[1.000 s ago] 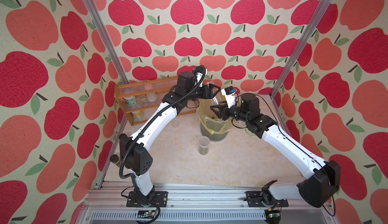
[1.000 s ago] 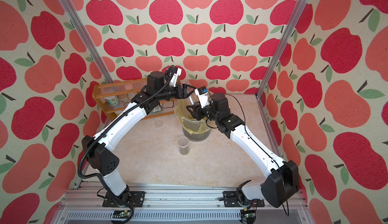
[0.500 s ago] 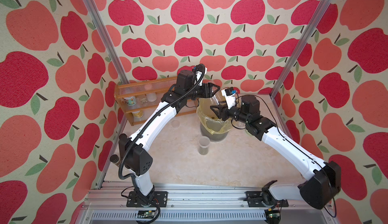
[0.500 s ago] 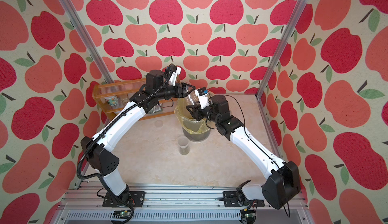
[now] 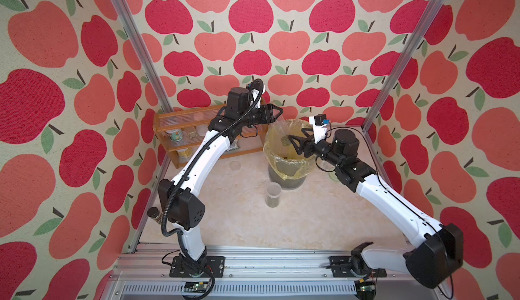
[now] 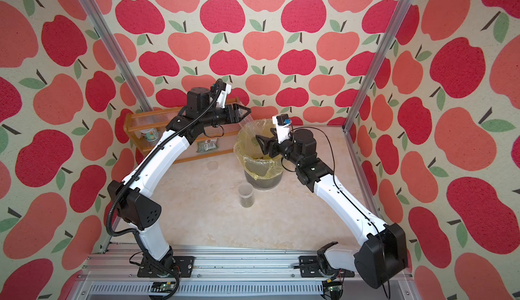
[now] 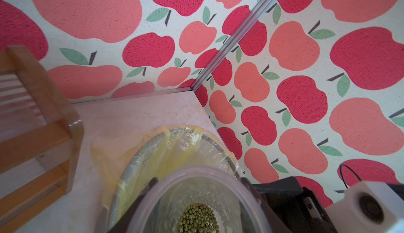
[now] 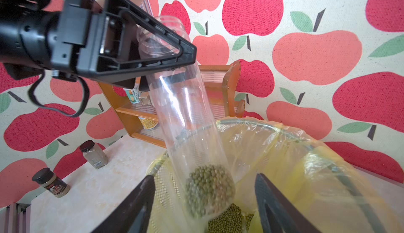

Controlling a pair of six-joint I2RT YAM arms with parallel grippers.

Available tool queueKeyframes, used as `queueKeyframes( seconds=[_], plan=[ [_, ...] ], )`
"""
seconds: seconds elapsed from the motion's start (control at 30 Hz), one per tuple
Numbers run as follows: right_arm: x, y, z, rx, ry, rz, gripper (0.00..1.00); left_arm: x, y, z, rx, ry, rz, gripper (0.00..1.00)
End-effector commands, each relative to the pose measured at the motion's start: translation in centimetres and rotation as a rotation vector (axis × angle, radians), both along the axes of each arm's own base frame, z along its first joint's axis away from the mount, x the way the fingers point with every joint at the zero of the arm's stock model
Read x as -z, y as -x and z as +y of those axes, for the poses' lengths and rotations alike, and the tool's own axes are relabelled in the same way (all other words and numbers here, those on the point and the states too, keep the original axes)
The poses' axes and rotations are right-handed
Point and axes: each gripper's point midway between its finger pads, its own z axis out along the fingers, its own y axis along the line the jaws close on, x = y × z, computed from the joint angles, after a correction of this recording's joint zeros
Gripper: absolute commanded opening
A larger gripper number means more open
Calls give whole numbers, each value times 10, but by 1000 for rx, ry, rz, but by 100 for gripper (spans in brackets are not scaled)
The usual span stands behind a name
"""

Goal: Empty moldy mung beans from jars
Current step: Pour the moldy mung beans from the jar into the trash bin.

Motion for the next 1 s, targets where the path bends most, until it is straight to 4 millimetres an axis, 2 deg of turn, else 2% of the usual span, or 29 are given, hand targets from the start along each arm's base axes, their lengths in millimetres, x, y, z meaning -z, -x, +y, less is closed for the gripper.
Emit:
queueKeyframes(
  seconds=[0.0,0.2,0.43,0.6,0.77,0.97],
  plan=[
    [-19,5,-9,16,-37,-90,78,-13,-1,1,7,30,7,39],
    [-30,17,-8,-42,-61,-175,80,-24,2,0,38,62,18,38],
    [-40,25,-9,-65,-106,-307,85,-56,18,0,97,113,9,39],
    [-47,17,-8,-49,-121,-348,86,-70,30,-6,147,155,22,39],
    [-51,5,-1,-52,-141,-365,86,-71,35,-10,161,156,27,38],
    [-45,-11,9,-69,-145,-343,85,-73,37,-13,177,165,24,38]
  ],
)
